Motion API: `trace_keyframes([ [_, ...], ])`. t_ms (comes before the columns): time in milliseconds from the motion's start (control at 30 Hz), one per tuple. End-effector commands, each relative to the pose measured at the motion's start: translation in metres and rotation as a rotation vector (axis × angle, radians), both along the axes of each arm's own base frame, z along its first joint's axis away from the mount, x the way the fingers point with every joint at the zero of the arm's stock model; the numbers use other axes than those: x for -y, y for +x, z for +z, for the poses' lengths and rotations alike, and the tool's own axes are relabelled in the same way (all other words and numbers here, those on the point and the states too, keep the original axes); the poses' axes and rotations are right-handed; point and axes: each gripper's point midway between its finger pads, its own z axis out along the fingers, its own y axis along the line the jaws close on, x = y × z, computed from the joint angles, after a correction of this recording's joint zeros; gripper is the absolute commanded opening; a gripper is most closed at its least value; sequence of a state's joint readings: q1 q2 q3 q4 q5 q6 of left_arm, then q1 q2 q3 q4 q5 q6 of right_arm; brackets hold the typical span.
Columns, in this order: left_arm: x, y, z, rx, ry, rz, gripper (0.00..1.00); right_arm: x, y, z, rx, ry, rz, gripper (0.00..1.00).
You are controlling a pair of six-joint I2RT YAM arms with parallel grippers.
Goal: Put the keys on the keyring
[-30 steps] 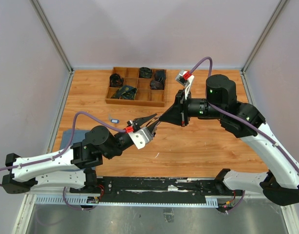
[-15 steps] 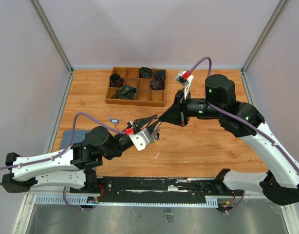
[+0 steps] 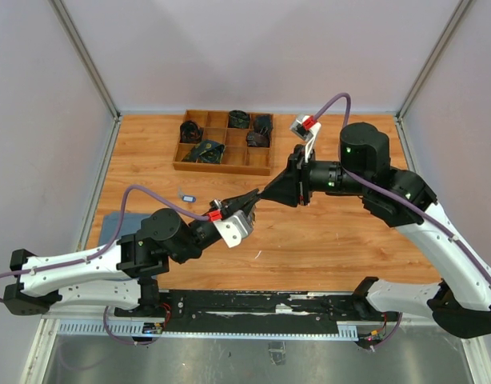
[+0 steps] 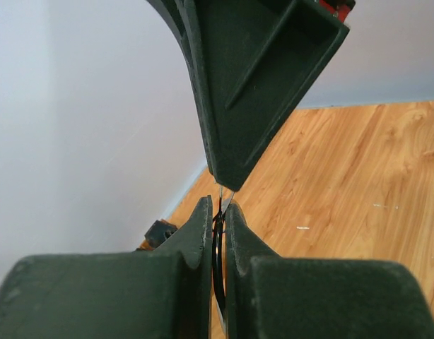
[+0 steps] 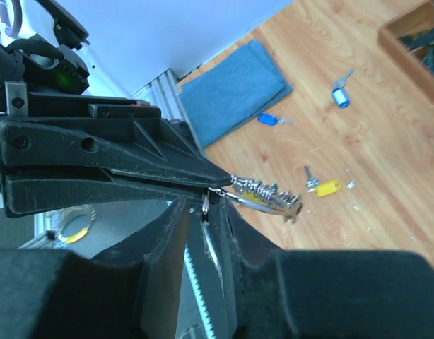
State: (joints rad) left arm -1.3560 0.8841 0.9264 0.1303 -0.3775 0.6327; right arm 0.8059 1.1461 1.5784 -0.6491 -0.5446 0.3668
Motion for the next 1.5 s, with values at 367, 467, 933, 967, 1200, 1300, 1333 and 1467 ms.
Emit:
trace_keyframes([
  [367,-0.003,0.002,0.02,0.019,-0.044,0.028,0.01,0.023,0.016,0.015,0.132,0.049,-0.144,0.31],
  [467,-0.002,0.002,0.019,0.019,-0.042,0.029,0.01,0.019,0.014,0.015,0.122,0.053,-0.122,0.3],
  [933,-0.002,0.003,0.019,0.023,-0.035,0.037,0.01,0.011,0.012,0.008,0.089,0.045,-0.079,0.23],
  [967,-0.002,0.003,0.019,0.023,-0.035,0.038,0.0,0.01,0.012,0.008,0.087,0.045,-0.074,0.24],
  [1200,-0.002,0.003,0.018,0.022,-0.034,0.039,0.01,0.007,0.009,0.005,0.067,0.038,-0.048,0.22],
  [1300,-0.002,0.003,0.018,0.023,-0.034,0.038,0.01,0.007,0.009,0.004,0.065,0.035,-0.049,0.1],
  [1333,-0.002,0.003,0.018,0.023,-0.033,0.038,0.01,0.007,0.008,0.006,0.069,0.037,-0.047,0.05],
  [1467,-0.002,0.003,0.018,0.024,-0.033,0.037,0.05,0.006,0.007,0.009,0.071,0.047,-0.038,0.01],
])
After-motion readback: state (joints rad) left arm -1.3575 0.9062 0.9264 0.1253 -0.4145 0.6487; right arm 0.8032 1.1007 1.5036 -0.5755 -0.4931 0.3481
